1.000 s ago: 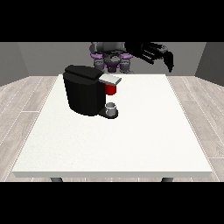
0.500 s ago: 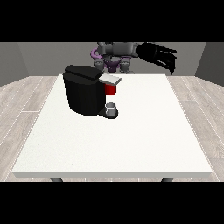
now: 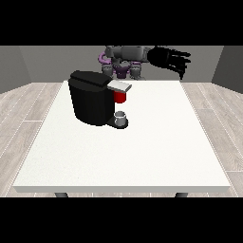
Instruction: Insert the coffee pod into the coffee machine and close the lid
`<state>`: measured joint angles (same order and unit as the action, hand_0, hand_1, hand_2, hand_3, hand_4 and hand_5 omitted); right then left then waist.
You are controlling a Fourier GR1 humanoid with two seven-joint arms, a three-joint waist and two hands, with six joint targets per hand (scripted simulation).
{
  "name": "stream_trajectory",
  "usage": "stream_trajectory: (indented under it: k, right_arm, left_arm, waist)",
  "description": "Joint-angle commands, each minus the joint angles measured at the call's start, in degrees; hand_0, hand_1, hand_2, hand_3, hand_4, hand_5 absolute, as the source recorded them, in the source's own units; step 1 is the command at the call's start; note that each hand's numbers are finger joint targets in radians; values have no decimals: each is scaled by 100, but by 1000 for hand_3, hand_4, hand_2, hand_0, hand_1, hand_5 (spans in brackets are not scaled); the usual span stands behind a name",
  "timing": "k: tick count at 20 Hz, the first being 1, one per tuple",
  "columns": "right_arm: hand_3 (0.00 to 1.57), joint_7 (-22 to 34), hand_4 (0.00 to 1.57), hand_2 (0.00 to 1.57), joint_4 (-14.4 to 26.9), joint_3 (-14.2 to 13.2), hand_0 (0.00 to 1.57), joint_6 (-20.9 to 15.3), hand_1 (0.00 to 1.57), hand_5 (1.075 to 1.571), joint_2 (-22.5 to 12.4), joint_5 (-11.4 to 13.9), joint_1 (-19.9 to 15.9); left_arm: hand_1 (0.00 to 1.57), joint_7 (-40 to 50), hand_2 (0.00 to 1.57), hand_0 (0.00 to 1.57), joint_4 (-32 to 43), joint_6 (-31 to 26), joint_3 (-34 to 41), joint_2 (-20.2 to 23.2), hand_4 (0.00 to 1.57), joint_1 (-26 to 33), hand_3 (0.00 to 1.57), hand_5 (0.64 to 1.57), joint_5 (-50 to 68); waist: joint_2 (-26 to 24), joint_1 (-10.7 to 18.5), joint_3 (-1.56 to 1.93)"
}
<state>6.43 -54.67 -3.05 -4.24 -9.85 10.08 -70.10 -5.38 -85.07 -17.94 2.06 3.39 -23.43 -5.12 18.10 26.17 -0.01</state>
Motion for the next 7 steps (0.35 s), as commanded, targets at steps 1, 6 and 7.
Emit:
stream_trajectory:
  k: [1, 6, 7]
  right_arm:
    - [0, -698, 0, 0, -17, 136, 0, 215, 0, 1571, 272, -104, 542]
    - [0, -717, 263, 0, -391, 586, 0, 125, 0, 1571, 960, -340, 872]
    - [0, -1019, 259, 0, -308, 705, 0, 225, 0, 1571, 965, -319, 1254]
  left_arm:
    - [0, 103, 0, 0, -106, -6, 171, 104, 266, 316, 0, 1571, 120]
    - [0, -336, 0, 0, 535, 142, 489, 152, 266, 647, 0, 1571, 134]
    - [0, -13, 0, 0, 360, 123, 521, 234, 266, 597, 0, 1571, 178]
  waist:
    - [-326, -300, 2]
    - [-783, -864, -2]
    - [-889, -939, 1]
